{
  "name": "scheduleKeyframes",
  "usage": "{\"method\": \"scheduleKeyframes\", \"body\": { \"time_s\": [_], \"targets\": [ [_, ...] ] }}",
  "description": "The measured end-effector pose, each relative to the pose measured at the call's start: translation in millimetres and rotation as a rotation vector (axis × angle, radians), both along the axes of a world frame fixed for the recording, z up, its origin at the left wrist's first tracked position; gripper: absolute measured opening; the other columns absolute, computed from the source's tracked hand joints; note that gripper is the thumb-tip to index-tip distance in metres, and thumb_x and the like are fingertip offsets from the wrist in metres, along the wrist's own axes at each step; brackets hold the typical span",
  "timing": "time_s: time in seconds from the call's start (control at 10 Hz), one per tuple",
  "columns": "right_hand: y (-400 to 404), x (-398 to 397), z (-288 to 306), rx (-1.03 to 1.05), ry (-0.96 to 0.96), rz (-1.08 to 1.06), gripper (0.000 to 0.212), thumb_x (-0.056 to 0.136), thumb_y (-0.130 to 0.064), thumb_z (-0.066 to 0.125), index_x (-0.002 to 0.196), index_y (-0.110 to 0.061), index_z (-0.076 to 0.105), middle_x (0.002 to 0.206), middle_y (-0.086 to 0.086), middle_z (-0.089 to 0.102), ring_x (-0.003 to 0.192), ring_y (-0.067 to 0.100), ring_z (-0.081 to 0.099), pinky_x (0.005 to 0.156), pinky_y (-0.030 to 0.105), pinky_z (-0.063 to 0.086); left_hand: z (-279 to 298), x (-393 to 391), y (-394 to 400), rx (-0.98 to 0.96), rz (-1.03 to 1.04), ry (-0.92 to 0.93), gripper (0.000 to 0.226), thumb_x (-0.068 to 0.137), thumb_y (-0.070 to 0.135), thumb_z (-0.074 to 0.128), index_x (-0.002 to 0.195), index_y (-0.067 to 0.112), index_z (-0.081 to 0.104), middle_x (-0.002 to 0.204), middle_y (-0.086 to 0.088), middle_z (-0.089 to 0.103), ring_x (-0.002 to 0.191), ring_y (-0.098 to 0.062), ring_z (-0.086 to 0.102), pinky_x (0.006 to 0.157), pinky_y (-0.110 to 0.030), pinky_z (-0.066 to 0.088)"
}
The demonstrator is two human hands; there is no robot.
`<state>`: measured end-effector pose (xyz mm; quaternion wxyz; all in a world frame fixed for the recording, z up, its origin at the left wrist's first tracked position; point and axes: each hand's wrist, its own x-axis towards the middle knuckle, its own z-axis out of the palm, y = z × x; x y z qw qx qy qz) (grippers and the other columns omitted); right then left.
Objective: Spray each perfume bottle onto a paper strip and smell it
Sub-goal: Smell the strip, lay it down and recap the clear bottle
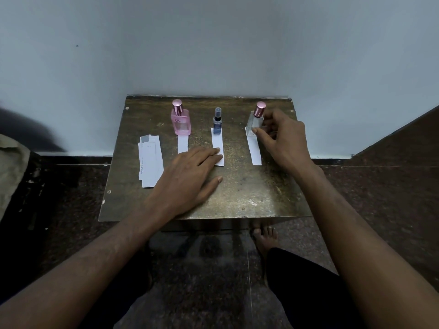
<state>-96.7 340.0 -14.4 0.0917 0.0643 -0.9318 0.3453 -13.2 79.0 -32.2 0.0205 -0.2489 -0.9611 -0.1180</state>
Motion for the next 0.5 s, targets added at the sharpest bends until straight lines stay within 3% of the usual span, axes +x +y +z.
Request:
{"method": "scheduleKeyframes", "body": {
  "time_s": [0.2,0.3,0.4,0.5],
  "targets": [
    [5,1,2,-0.002,-0.039,-0.001,0.042,0.092,-0.029,0.080,0.129,-0.017,0.064,0.098,-0.007,0.072,0.083,0.006,0.068,0.083,0.023,0.058,-3,0,2,0.004,0.003,0.009,0.060,0.105,0.048,0.053,0.153,0.013,0.051,0.158,-0.006,0.052,0.142,-0.025,0.050,0.113,-0.043,0.043],
    [6,5,0,0.065,0.017,-0.057,0.046,0.095,-0.032,0.076,0.133,-0.012,0.061,0.116,0.005,0.075,0.103,0.023,0.071,0.092,0.033,0.054,-4,3,3,0.027,0.029,0.037,0.065,0.105,0.048,0.054,0.156,0.009,0.045,0.160,-0.010,0.049,0.146,-0.027,0.046,0.119,-0.044,0.040],
    [3,28,-3,0.119,0.058,-0.075,0.048,0.101,-0.035,0.068,0.140,-0.010,0.057,0.138,0.009,0.066,0.125,0.027,0.062,0.106,0.034,0.048,-3,12,-2,0.053,0.069,0.033,0.070,0.105,0.051,0.051,0.159,0.007,0.040,0.164,-0.013,0.043,0.152,-0.028,0.039,0.125,-0.042,0.033],
    [-27,72,-12,0.124,0.008,-0.036,0.056,0.108,-0.041,0.054,0.156,-0.013,0.044,0.165,0.010,0.041,0.153,0.026,0.037,0.126,0.043,0.032,-8,34,-3,0.061,0.130,0.015,0.071,0.109,0.050,0.043,0.164,0.007,0.029,0.173,-0.011,0.029,0.161,-0.025,0.024,0.130,-0.043,0.026]
  ]
}}
